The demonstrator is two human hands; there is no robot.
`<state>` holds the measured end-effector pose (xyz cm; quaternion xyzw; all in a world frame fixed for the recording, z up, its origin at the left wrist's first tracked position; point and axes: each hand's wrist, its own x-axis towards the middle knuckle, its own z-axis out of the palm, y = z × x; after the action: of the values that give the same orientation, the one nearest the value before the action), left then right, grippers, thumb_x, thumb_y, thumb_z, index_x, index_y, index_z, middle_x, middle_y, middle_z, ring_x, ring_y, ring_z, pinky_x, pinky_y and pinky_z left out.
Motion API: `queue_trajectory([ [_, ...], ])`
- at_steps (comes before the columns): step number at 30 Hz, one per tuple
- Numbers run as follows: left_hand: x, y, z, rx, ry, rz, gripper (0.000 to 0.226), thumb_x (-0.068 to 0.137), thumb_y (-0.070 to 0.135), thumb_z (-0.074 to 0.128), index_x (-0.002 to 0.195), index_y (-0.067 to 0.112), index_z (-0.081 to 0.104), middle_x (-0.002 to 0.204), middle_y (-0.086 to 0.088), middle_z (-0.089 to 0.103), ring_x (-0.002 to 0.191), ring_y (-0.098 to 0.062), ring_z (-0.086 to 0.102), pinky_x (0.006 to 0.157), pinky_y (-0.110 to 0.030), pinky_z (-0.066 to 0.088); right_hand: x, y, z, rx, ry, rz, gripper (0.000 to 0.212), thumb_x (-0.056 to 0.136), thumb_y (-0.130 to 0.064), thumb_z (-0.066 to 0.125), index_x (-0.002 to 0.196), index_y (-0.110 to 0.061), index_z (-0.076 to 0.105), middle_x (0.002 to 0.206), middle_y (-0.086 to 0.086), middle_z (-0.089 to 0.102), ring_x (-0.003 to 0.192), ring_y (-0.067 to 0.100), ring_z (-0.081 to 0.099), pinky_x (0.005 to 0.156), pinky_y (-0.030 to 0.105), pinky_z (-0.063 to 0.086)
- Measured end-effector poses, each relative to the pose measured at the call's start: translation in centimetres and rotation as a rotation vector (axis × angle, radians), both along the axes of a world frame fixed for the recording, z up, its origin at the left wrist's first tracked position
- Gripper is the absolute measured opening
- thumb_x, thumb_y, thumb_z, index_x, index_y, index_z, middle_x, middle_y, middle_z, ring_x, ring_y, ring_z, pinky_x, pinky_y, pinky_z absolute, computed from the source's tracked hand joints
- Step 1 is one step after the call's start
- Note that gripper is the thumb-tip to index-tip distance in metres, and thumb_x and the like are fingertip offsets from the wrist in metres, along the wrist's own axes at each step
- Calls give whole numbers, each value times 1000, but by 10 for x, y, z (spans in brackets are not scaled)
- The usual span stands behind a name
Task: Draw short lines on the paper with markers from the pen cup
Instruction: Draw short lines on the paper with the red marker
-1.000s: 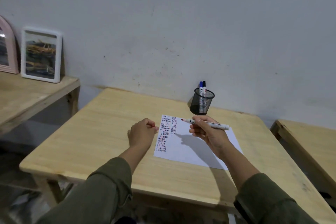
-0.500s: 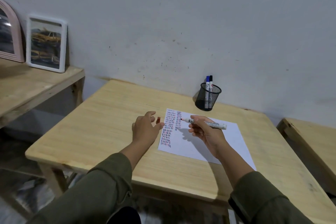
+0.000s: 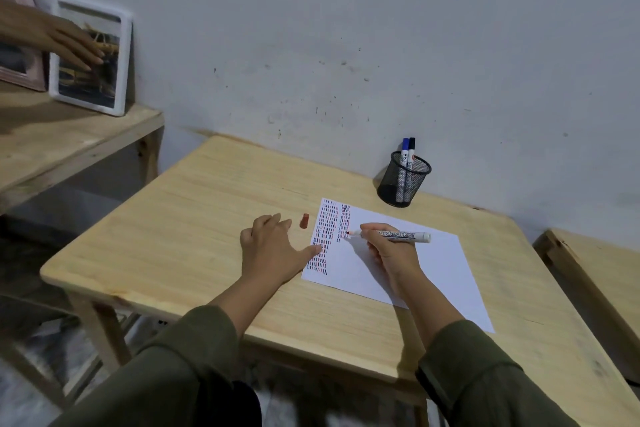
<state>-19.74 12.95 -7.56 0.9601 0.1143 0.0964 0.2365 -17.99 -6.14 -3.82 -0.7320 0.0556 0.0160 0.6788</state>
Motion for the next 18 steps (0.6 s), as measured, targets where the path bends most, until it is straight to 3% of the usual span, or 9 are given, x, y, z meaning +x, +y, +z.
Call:
queue_trajectory([
  [4, 0, 0, -1, -7, 1, 0, 88, 67, 73, 55, 137, 20, 45, 152, 1, 34, 142, -14, 20, 110, -38, 19, -2, 0, 2, -4, 6, 27, 10, 84, -7, 63, 82, -13, 70, 42, -16, 56, 41, -3, 49, 45, 8, 37],
  [11, 1, 1, -1, -6, -2, 6, 89, 67, 73, 56, 137, 20, 45, 152, 1, 35, 142, -14, 21, 110, -38, 19, -8, 3, 7, -11, -25, 80, 7, 85, -2, 63, 83, -7, 68, 47, -16, 62, 46, -6, 56, 48, 6, 41],
  [18, 2, 1, -1, 0, -1, 5, 89, 66, 74, 57, 137, 20, 46, 152, 1, 35, 142, -15, 22, 110, -38, 20, -9, 4, 6, -47, -26, 66, 7, 84, -7, 66, 89, -6, 71, 79, -3, 69, 56, -10, 62, 52, 5, 44],
])
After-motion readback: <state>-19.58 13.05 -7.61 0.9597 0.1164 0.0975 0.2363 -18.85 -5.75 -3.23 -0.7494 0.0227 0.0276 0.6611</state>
